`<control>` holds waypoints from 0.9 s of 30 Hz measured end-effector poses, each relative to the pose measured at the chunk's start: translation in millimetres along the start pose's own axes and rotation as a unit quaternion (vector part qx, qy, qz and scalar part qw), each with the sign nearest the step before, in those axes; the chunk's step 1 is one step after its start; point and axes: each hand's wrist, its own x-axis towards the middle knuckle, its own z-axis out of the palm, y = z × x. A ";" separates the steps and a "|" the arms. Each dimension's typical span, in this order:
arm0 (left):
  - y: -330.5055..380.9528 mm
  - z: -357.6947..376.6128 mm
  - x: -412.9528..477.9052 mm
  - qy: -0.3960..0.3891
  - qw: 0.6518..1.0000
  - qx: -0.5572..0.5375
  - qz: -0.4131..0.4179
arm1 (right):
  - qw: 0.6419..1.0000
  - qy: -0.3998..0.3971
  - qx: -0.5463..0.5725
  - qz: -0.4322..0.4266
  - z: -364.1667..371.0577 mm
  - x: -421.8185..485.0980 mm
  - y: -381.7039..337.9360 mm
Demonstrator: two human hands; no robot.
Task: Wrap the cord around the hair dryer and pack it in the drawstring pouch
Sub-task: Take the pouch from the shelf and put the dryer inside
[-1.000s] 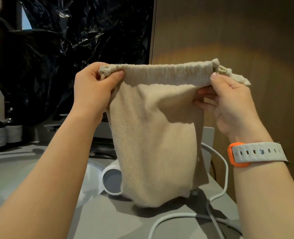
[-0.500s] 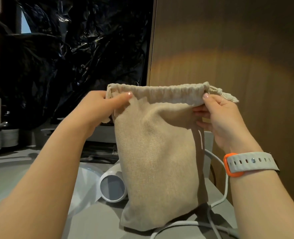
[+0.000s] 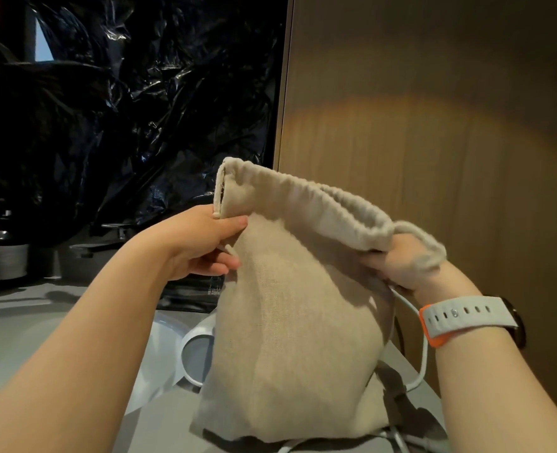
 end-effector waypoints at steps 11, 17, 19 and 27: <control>15.4 2.1 -8.8 -0.051 0.989 -0.138 0.022 | 0.980 -0.024 0.192 0.052 -13.4 7.8 -8.9; 27.7 5.0 -9.2 -0.028 0.970 -0.194 0.143 | 0.947 -0.048 0.317 -0.008 -23.1 13.9 -10.3; 27.1 5.7 -6.5 0.007 0.956 -0.207 0.209 | 0.909 -0.022 0.416 -0.018 -18.0 15.5 -8.3; -9.8 -0.3 16.1 0.108 0.916 -0.276 0.272 | 0.805 0.036 0.591 -0.043 15.8 31.2 -6.6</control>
